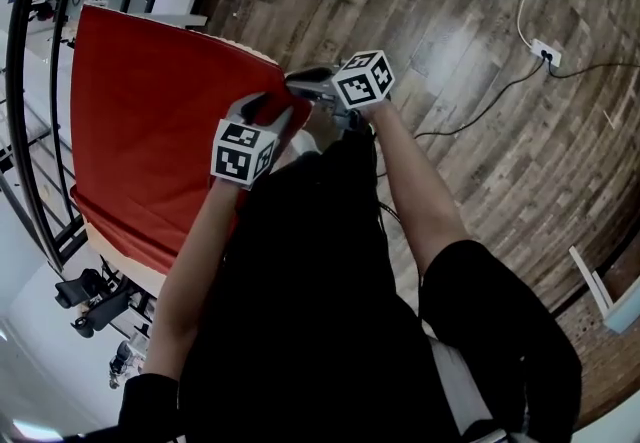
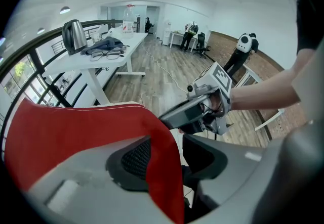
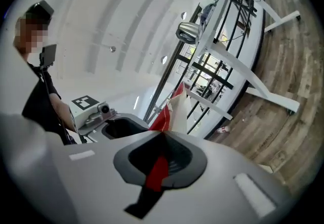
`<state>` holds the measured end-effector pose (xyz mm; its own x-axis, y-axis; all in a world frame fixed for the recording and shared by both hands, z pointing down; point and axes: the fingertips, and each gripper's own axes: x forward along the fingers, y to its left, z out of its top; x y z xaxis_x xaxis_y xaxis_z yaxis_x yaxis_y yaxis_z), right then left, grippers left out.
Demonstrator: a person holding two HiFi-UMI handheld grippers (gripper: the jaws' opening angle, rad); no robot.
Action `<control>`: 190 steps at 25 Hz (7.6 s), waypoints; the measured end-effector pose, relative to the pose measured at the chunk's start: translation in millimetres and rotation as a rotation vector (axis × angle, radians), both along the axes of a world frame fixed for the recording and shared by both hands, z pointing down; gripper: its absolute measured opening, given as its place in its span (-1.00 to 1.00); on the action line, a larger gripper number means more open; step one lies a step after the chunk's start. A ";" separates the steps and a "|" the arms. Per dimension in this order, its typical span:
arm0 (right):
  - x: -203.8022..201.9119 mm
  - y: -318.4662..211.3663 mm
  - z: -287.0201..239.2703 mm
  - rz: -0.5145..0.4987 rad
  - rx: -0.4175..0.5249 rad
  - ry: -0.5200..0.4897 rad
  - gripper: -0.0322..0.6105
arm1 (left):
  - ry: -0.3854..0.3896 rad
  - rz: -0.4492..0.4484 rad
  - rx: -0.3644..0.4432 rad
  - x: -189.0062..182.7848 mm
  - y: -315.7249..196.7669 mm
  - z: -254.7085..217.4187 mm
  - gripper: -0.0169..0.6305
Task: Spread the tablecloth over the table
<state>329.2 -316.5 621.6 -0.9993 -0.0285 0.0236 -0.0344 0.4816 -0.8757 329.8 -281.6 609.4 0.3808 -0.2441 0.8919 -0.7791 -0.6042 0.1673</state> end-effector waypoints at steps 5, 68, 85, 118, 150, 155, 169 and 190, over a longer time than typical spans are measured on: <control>9.9 -5.7 -3.5 0.011 -0.005 -0.014 -0.88 | 0.010 -0.020 0.003 -1.6 0.3 -2.3 -0.22; -344.8 404.9 -164.8 -0.665 0.854 0.116 -0.85 | 0.203 -1.179 0.546 -370.3 419.8 -114.3 -0.93; -423.5 594.5 -93.0 -1.198 1.005 0.134 -0.86 | 0.047 -1.802 0.388 -445.7 666.9 13.5 -0.34; -497.1 515.6 -74.8 -0.910 1.025 0.372 -0.86 | 0.070 -1.664 0.302 -496.3 652.2 1.2 -0.93; -495.2 561.9 -59.6 -1.170 1.090 0.203 -0.86 | -0.216 -1.810 0.299 -555.7 729.2 -44.9 -0.91; -492.6 590.1 -33.4 -1.167 1.171 0.354 -0.86 | -0.212 -1.800 0.366 -604.8 784.2 -60.3 -0.91; -510.6 591.6 -11.2 -0.950 1.210 0.803 -0.86 | -0.192 -1.586 0.388 -702.0 910.6 -69.6 -0.87; -544.9 645.3 -9.8 -0.822 1.078 0.811 -0.87 | -0.082 -1.440 0.367 -679.3 836.6 -3.3 -0.95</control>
